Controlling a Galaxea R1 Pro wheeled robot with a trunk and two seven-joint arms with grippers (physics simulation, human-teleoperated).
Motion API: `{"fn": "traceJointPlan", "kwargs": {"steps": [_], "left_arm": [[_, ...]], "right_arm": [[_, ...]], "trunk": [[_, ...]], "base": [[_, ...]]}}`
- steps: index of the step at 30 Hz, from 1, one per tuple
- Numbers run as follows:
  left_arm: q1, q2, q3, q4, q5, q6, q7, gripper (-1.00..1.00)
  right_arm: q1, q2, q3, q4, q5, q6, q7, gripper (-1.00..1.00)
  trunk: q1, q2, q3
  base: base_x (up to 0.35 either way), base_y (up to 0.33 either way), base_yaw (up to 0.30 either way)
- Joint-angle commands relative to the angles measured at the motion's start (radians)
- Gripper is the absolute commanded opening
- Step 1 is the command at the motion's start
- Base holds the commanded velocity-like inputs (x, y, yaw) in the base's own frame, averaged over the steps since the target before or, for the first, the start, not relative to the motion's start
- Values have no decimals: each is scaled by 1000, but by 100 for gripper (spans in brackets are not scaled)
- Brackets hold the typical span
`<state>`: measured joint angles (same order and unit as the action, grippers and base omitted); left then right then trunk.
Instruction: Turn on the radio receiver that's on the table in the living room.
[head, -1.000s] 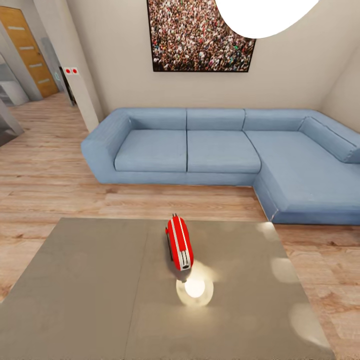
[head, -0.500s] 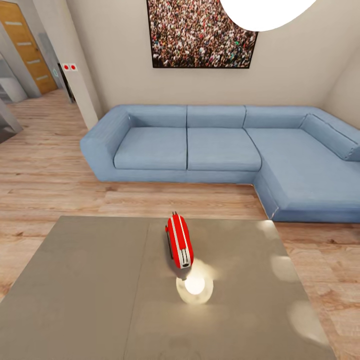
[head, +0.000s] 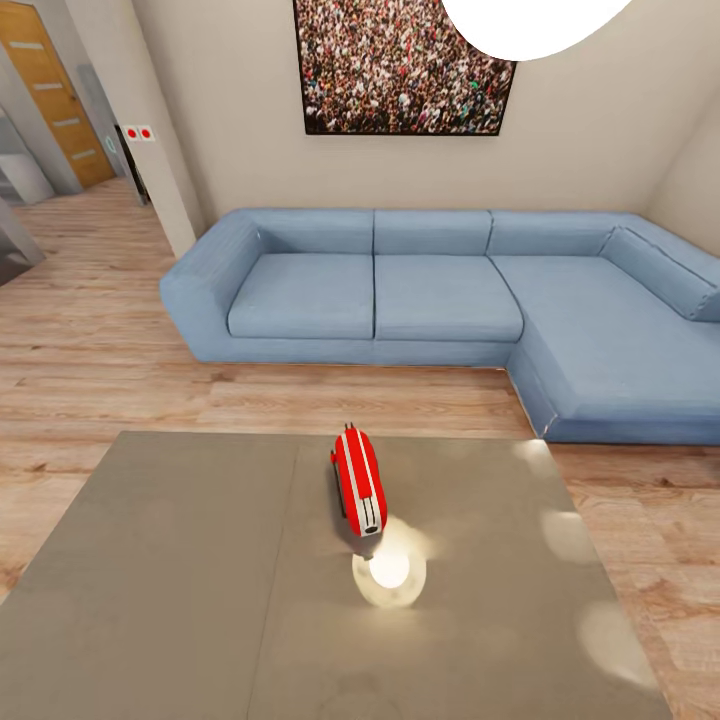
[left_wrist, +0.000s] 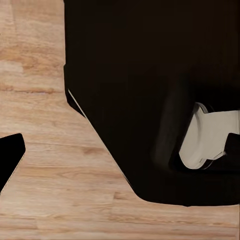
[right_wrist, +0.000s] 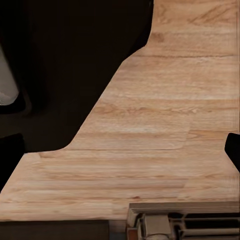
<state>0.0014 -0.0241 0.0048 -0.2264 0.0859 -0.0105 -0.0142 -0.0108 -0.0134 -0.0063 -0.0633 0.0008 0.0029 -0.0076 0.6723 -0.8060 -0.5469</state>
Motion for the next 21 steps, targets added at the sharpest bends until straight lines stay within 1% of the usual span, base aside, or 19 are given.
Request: {"fn": "traceJointPlan", "kwargs": {"steps": [1,6,8,11,12,13,14,15,16,17,18,19,21], "left_arm": [[0,0,0,-6,0,0,-1,100],[0,-1,-1,-39,0,0,-3,100],[0,-1,-1,-53,-1,0,-4,100],[0,1,-3,-114,-2,7,-6,100],[0,0,-3,-124,-3,9,-6,100],[0,0,-3,-143,-3,12,-6,100],[0,0,-4,-153,-4,13,-6,100],[0,0,-6,-175,-5,15,-6,100],[0,0,-7,-186,-5,17,-6,100],[0,0,-8,-209,-5,21,-6,100],[0,0,-9,-221,-6,24,-6,100],[0,0,-10,-260,-6,48,-6,100],[0,0,-11,-332,-6,108,-6,100]], "right_arm": [[0,-1,0,-7,0,1,1,100],[0,-7,0,-55,3,7,1,100],[0,-15,0,-74,4,8,0,100],[1,-47,0,-148,6,21,-1,100],[1,-52,0,-161,6,28,-1,100],[1,-64,0,-192,6,48,-1,100],[1,-71,0,-208,6,60,-2,100],[1,-84,0,-244,6,89,-2,100],[1,-90,0,-264,6,104,-2,100],[2,-100,0,-305,5,135,-2,100],[2,-105,-1,-327,5,151,-2,100],[2,-113,-2,-398,5,195,-2,100],[2,-119,-4,-492,5,255,-2,100]], "trunk": [[0,0,0],[0,0,0],[0,0,0],[0,0,0],[0,0,0],[0,0,0],[0,0,0],[0,0,0],[0,0,0],[0,0,0],[0,0,0],[0,0,0],[0,0,0]], "base": [[0,0,0],[0,0,0],[0,0,0],[0,0,0],[0,0,0],[0,0,0],[0,0,0],[0,0,0],[0,0,0],[0,0,0],[0,0,0],[0,0,0],[0,0,0]]}}
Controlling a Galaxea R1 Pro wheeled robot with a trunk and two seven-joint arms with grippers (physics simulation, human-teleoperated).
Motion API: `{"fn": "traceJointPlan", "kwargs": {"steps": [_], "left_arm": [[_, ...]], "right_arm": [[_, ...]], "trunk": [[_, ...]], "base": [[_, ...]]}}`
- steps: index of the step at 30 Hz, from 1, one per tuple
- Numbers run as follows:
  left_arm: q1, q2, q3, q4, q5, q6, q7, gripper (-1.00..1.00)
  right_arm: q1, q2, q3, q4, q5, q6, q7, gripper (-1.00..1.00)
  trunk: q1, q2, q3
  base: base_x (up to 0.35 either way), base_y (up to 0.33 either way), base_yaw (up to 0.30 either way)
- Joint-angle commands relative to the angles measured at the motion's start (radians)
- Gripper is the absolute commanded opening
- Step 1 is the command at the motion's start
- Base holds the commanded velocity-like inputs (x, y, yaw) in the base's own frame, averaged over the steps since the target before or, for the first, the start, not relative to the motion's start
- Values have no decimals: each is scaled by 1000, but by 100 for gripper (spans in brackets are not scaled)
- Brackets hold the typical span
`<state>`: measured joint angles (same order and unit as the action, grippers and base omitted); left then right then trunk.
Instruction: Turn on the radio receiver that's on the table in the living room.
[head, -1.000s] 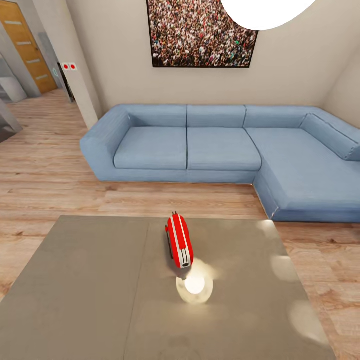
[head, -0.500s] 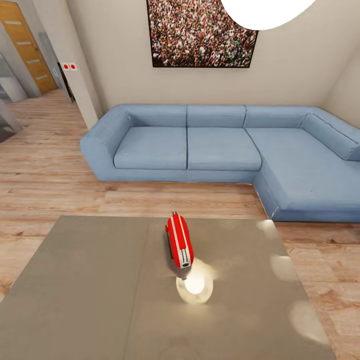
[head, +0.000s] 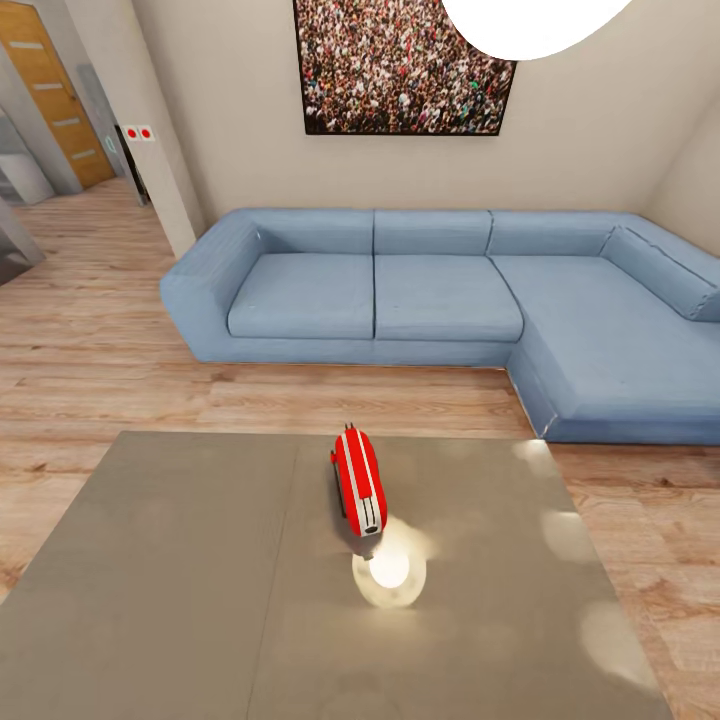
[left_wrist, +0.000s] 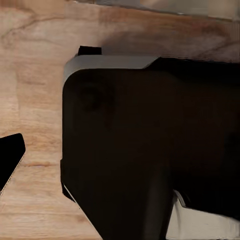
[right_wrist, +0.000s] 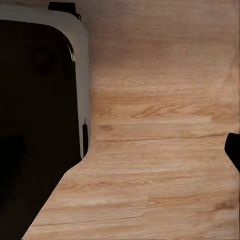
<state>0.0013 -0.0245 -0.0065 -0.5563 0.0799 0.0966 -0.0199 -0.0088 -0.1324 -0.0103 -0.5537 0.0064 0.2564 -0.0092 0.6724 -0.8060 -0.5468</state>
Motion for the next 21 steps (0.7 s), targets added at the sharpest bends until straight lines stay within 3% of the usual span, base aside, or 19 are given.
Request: {"fn": "traceJointPlan", "kwargs": {"steps": [1,6,12,21], "left_arm": [[0,0,1,-75,0,58,0,100],[0,0,-18,-316,1,224,0,100],[0,0,-71,-479,4,354,0,100],[0,-2,-91,-725,8,507,0,100]], "right_arm": [[1,-2,-1,-70,0,52,0,100],[1,-13,-13,-314,0,231,0,100],[1,-35,-44,-572,0,399,1,100],[0,-39,-133,-859,3,520,1,100]], "trunk": [[0,0,0],[0,0,0],[0,0,0],[0,0,0]], "base": [[0,0,0],[0,0,0],[0,0,0],[0,0,0]]}}
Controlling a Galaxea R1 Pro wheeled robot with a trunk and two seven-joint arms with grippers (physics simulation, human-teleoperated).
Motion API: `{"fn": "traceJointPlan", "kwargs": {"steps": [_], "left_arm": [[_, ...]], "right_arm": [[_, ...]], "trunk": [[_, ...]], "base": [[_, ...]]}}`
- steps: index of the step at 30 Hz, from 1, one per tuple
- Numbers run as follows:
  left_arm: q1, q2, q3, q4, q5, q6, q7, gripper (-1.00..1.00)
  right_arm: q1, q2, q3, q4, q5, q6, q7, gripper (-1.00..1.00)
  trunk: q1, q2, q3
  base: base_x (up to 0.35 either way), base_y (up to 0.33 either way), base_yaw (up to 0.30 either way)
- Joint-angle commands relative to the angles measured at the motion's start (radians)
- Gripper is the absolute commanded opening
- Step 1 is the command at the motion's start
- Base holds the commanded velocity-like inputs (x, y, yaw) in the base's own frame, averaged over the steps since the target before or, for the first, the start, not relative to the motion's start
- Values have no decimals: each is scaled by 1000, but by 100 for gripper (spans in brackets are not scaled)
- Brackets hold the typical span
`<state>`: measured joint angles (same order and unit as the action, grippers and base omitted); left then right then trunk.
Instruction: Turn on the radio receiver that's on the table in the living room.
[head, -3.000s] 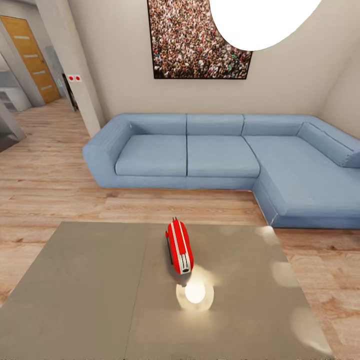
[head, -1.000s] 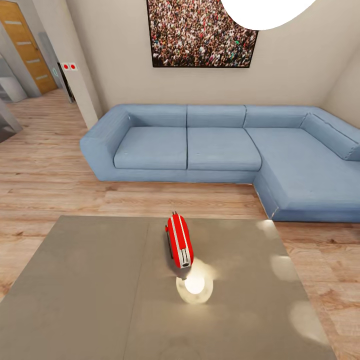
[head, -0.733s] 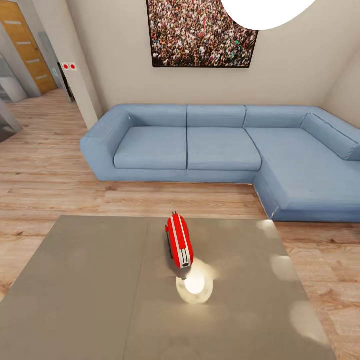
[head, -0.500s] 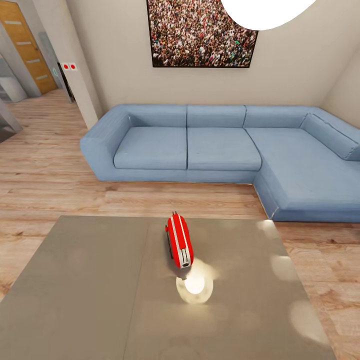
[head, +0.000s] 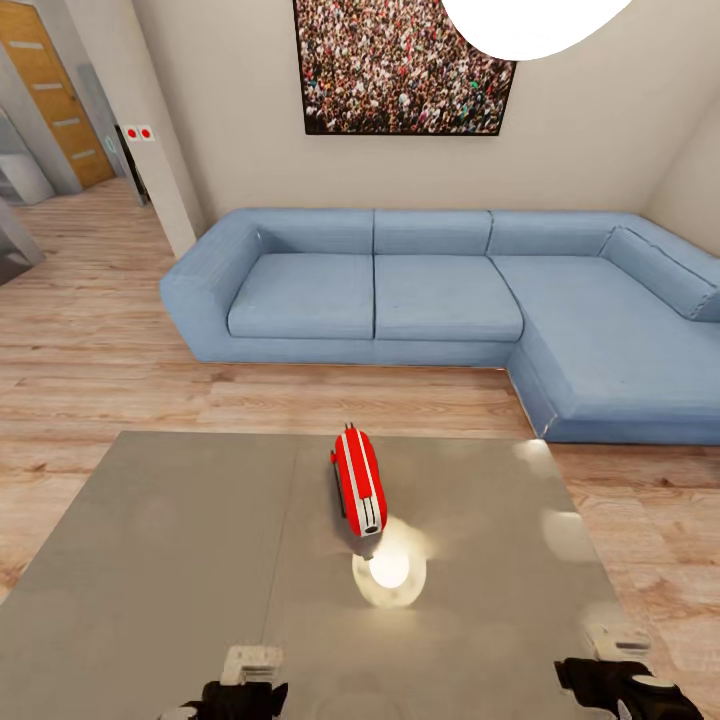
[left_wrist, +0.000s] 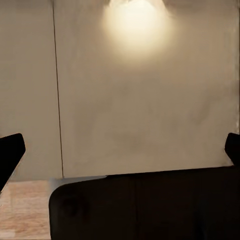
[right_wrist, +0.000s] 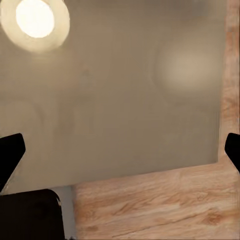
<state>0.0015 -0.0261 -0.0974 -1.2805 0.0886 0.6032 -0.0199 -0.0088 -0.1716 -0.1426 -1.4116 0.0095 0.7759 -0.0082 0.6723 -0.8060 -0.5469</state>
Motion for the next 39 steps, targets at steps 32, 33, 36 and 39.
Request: {"fn": "traceJointPlan", "kwargs": {"steps": [32,33,36,39], "left_arm": [[-348,-52,6,-23,-1,162,-2,100],[-349,-52,7,-26,-1,162,-3,100],[-350,-50,7,-31,0,163,-4,100],[-351,-52,8,-37,0,162,-1,100]], "right_arm": [[-318,4,92,60,-2,54,-1,100],[-319,5,92,61,-1,54,-1,100],[-319,6,92,62,-1,54,-2,100],[-319,7,92,64,-1,54,-5,100]], "trunk": [[0,0,0],[0,0,0],[0,0,-1],[0,0,-5]], "base": [[0,0,0],[0,0,0],[0,0,0],[0,0,0]]}}
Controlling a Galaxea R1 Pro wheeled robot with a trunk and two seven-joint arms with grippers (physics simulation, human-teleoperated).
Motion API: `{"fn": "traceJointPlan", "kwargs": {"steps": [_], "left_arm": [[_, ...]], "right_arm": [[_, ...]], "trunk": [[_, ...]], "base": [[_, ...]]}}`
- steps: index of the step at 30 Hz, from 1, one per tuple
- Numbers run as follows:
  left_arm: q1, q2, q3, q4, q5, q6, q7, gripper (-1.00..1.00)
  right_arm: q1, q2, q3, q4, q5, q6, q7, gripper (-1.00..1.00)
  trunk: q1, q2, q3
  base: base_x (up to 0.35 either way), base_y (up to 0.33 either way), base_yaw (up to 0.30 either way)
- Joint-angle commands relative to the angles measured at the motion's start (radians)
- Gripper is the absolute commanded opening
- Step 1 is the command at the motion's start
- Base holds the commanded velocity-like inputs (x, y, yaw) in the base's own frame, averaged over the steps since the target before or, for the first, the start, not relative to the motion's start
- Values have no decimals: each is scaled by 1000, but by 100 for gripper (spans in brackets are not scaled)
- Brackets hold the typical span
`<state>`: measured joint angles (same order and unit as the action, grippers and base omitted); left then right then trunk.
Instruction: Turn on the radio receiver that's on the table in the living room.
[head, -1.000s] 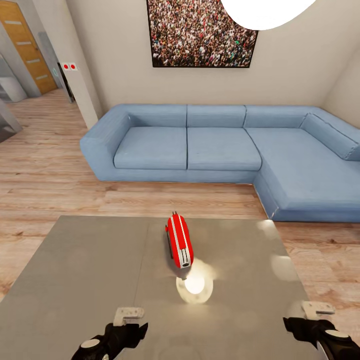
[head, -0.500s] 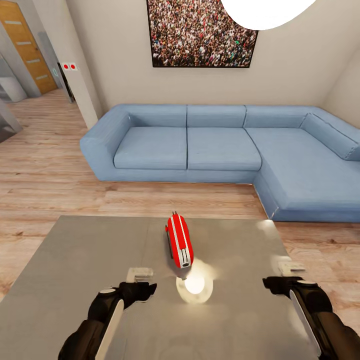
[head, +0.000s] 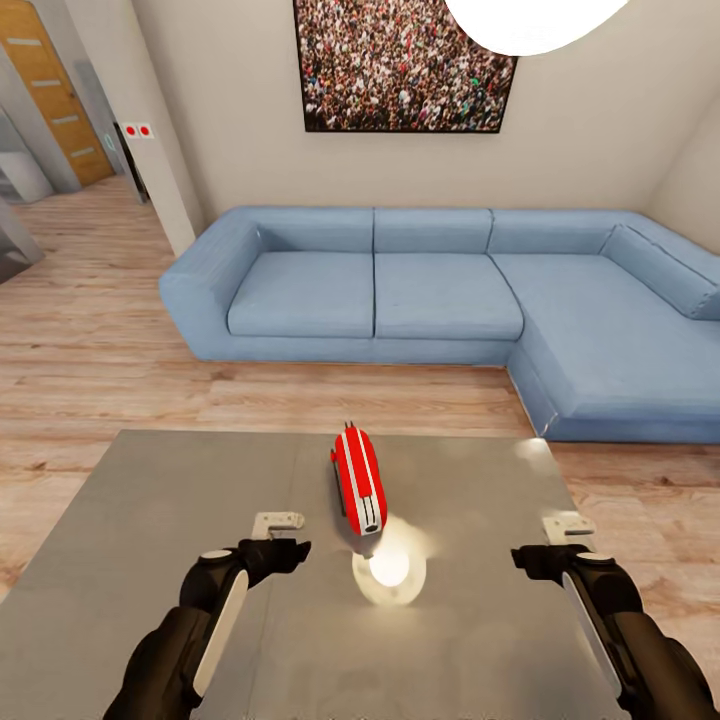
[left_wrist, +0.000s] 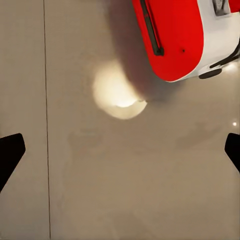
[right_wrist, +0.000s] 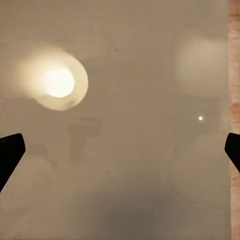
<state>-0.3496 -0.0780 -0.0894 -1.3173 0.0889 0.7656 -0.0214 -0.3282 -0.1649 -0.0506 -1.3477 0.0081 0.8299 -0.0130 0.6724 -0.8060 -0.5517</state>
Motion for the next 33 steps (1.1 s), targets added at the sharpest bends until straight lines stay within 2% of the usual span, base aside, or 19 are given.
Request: {"fn": "traceJointPlan", "kwargs": {"steps": [1,16,19,24,30,33], "left_arm": [[0,0,0,-1,0,0,0,100],[0,7,0,-4,-1,-11,0,100],[0,16,0,-5,-1,-12,0,100],[0,33,0,-7,0,-14,-2,100],[0,47,8,-7,0,-15,-15,100],[0,72,18,-7,0,-15,-46,100]], "right_arm": [[0,1,0,0,0,0,0,100],[0,11,2,-1,11,-3,-32,100],[0,18,2,-1,20,-4,-33,100],[0,36,2,-1,60,-5,-33,100],[0,50,3,-1,78,-6,-30,100],[0,56,3,-2,80,-7,-28,100]], "trunk": [[0,0,-2],[0,0,-26],[0,0,-31],[0,0,-39],[0,0,-49],[0,0,-54]], "base": [[0,0,0],[0,0,0],[0,0,0],[0,0,0],[0,0,0],[0,0,0]]}}
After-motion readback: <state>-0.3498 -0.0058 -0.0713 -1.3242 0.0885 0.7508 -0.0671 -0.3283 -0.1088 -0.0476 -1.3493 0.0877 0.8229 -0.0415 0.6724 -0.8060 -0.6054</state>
